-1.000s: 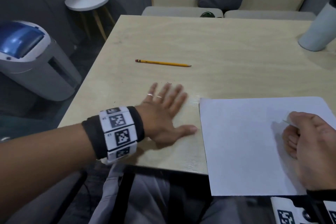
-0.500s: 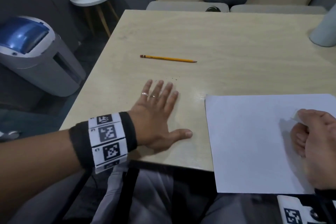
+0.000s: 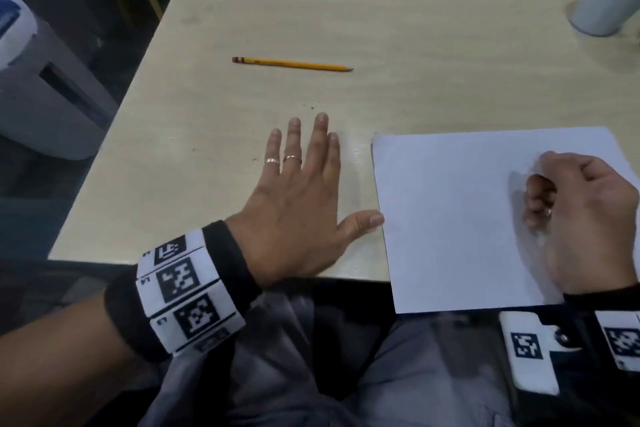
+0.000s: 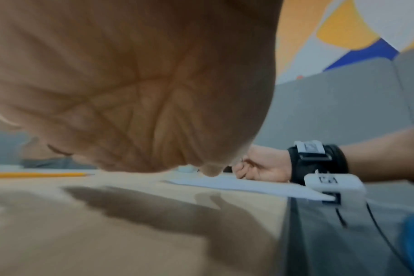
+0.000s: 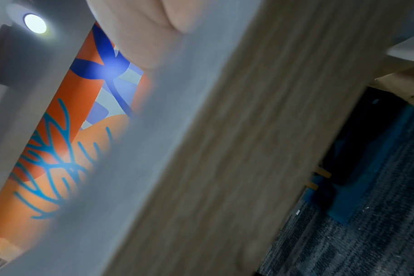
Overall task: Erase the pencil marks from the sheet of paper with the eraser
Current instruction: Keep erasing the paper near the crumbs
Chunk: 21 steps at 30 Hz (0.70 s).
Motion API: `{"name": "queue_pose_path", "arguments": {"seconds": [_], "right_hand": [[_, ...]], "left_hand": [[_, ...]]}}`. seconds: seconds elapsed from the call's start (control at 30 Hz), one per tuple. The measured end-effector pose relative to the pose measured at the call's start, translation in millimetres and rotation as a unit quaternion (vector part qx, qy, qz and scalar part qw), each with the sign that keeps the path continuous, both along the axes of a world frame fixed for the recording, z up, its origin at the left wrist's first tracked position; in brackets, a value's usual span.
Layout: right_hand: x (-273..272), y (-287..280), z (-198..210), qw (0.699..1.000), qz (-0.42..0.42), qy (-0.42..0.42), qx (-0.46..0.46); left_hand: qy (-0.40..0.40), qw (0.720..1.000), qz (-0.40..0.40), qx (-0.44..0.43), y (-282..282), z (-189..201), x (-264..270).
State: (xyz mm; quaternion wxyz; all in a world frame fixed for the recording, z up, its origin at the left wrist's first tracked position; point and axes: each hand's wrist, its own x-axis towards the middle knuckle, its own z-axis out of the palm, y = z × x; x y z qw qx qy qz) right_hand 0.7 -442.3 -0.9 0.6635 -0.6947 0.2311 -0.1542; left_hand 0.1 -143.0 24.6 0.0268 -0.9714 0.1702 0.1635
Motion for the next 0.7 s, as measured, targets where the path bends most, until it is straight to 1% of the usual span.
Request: {"name": "queue_pose_path", "arguments": {"seconds": [0.1,0.13,0.17,0.23,0.33,0.47,0.57,0.63,0.7], "right_hand": [[1.9,5.7,4.3,1.0,0.0,-0.014,-0.004],[1.7,5.6,6.1,1.0,0.001,-0.021,-0.008],[-0.3,4.4,8.3,0.999,0.005,-0.028,-0.024],[-10.1,0.6,15.1,0.995,0.022,-0.033,-0.097],[-36.5,1.8,24.3,0.977,0.085,-0.02,-0.195],[-63.0,10.1,17.4,0.953,0.158,0.032,-0.258],[-61.6,11.5,5.2,0.931,0.183,0.047,-0.312],[-53.8,10.2,-0.9,0.936,0.167,0.032,-0.308],[-46.4,8.8,-4.8,0.949,0.14,0.021,-0.281]], "left_hand": [[0.026,0.991,-0.104,-0.085,-21.1,-15.5,-13.0],[0.022,0.988,-0.119,-0.101,-25.8,-21.0,-17.3],[0.012,0.986,-0.118,-0.114,-28.4,-25.4,-20.4],[-0.007,0.987,-0.095,-0.132,-29.6,-32.3,-22.6],[-0.011,0.986,-0.088,-0.141,-27.4,-35.9,-21.6],[0.004,0.986,-0.089,-0.141,-25.9,-33.1,-20.8],[0.002,0.985,-0.083,-0.152,-28.1,-31.1,-19.5],[-0.03,0.979,-0.105,-0.17,-32.5,-28.4,-22.4],[-0.067,0.964,-0.186,-0.18,-39.0,-30.5,-35.8]]}}
